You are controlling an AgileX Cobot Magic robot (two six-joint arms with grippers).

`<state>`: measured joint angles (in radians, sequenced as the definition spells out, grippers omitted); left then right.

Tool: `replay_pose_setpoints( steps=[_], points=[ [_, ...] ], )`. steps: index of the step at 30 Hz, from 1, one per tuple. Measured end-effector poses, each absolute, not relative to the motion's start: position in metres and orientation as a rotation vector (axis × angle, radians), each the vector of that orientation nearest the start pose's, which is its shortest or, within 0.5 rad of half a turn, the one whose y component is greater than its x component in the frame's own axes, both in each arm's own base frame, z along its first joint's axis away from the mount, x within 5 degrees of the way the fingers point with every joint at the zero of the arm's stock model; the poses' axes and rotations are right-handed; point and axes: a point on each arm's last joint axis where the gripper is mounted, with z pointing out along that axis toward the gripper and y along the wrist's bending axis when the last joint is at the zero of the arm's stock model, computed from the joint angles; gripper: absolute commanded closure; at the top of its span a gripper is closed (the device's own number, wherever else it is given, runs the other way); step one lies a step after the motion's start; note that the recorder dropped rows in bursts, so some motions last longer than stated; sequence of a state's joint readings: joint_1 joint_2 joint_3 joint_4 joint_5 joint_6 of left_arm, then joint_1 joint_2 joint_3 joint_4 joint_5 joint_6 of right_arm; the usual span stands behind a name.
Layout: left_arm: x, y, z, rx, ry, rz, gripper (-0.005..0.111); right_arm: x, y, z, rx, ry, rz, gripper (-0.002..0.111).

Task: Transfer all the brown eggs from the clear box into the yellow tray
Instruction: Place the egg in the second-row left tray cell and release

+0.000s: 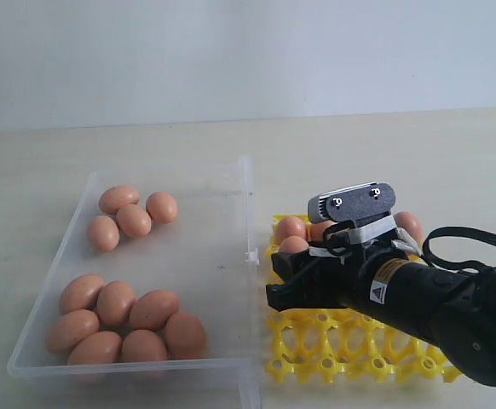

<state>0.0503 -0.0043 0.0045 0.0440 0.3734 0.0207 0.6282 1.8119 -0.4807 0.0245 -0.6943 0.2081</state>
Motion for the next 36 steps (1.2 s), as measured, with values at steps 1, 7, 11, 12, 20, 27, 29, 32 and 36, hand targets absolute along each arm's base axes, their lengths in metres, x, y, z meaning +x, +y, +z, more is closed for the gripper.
replay_pose_setpoints(
  steps=[1, 7, 11, 12, 20, 27, 29, 32, 36],
  points=[
    [0.052, 0.004, 0.178, -0.001, 1.858, 0.093, 0.107, 0.231, 0.167, 0.109, -0.418, 2.123, 0.49, 0.107],
    [0.052, 0.004, 0.178, -0.001, 1.858, 0.093, 0.107, 0.235, 0.17, 0.108, -0.402, 2.143, 0.512, 0.077],
    [0.052, 0.004, 0.178, -0.001, 1.858, 0.093, 0.107, 0.235, 0.17, 0.108, -0.401, 2.152, 0.509, 0.056],
    [0.052, 0.004, 0.178, -0.001, 1.858, 0.093, 0.107, 0.236, 0.17, 0.108, -0.401, 2.154, 0.509, 0.053],
    [0.052, 0.004, 0.178, -0.001, 1.858, 0.093, 0.107, 0.231, 0.167, 0.121, -0.418, 2.186, 0.49, 0.05],
    [0.052, 0.004, 0.178, -0.001, 1.858, 0.093, 0.107, 0.23, 0.163, 0.177, -0.458, 2.053, 0.458, 0.065],
    [0.052, 0.004, 0.178, -0.001, 1.858, 0.093, 0.107, 0.232, 0.165, 0.198, -0.464, 2.054, 0.458, 0.08],
    [0.052, 0.004, 0.178, -0.001, 1.858, 0.093, 0.107, 0.242, 0.174, 0.228, -0.519, 2.097, 0.44, 0.101],
    [0.052, 0.004, 0.178, -0.001, 1.858, 0.093, 0.107, 0.258, 0.2, 0.268, -0.638, 2.187, 0.423, 0.108]
  ],
)
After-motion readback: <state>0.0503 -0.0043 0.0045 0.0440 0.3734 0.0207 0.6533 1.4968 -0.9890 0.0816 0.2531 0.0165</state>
